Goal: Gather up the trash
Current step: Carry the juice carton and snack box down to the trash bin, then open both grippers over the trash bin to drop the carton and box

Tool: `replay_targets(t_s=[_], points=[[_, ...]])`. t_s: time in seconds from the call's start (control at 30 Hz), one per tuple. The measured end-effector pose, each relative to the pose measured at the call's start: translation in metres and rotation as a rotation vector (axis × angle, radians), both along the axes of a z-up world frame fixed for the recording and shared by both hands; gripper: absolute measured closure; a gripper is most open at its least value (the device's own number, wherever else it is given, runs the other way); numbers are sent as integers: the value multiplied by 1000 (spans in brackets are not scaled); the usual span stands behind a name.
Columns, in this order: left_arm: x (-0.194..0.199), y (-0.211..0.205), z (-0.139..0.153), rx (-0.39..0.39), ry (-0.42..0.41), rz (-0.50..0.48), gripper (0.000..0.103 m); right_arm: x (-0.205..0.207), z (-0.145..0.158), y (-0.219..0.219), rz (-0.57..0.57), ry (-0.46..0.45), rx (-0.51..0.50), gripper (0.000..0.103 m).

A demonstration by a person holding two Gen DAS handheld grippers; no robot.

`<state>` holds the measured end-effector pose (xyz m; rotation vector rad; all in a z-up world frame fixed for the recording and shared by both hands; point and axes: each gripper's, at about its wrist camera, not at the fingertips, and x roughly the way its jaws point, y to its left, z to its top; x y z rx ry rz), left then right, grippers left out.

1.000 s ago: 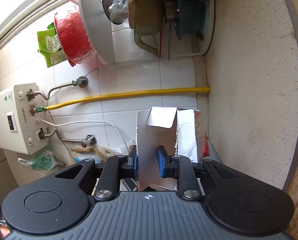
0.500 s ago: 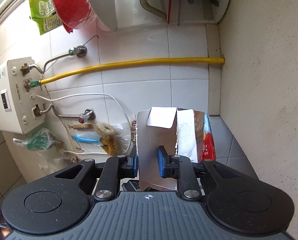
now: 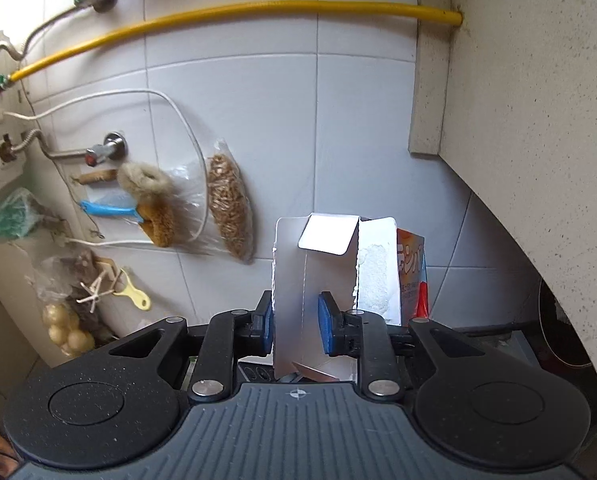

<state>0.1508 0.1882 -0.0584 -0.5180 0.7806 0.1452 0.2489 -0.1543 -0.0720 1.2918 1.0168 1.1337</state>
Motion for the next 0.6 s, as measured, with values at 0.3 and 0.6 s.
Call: replay_targets(t_s=[0.3, 0.6], points=[[10, 11, -84, -34, 167, 97, 66, 9, 7, 79, 121, -185, -383, 68], [32, 37, -195, -109, 329, 240, 63, 17, -49, 190, 314, -282, -705, 60]])
